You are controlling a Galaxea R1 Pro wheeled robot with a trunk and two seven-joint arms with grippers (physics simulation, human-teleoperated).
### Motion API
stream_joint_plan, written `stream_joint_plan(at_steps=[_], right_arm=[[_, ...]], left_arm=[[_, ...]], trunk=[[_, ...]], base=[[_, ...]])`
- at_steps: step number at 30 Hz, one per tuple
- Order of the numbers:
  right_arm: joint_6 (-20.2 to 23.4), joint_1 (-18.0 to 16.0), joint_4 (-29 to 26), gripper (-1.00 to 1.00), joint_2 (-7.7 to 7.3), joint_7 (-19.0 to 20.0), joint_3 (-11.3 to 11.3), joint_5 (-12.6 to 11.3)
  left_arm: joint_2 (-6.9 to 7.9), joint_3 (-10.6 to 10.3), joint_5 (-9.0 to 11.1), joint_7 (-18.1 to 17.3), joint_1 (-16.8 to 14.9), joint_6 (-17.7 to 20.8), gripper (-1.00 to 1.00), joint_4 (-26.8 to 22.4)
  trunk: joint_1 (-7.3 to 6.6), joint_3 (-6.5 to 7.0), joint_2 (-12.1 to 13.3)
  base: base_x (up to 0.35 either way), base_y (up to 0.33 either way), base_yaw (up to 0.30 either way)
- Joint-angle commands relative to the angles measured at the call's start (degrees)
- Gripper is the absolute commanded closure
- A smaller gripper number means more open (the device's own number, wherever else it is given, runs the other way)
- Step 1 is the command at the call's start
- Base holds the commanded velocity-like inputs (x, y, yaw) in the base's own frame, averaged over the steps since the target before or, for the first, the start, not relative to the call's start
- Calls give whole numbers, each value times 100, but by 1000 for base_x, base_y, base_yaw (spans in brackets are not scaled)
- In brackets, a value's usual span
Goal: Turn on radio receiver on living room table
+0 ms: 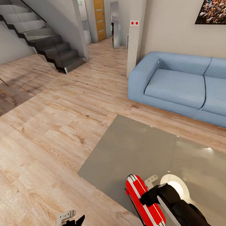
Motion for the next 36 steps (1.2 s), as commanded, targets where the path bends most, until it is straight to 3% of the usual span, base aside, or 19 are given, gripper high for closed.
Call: stream_joint_plan(at_steps=[1, 7, 15, 36], right_arm=[[-11, -3, 27, -100, 4, -2, 0, 0], [-43, -8, 133, -100, 13, -14, 0, 7], [-156, -186, 663, -100, 161, -15, 0, 26], [-436, -197, 841, -100, 195, 29, 0, 17]], left_arm=[[0, 0, 0, 0, 1, -1, -100, 0], [0, 0, 0, 0, 1, -6, -100, 0], [0, 0, 0, 0, 1, -7, -100, 0], [0, 0, 0, 0, -1, -7, -100, 0]], trunk=[[0, 0, 0], [0, 0, 0], [0, 0, 0], [0, 0, 0]], base=[[0, 0, 0], [0, 0, 0], [0, 0, 0], [0, 0, 0]])
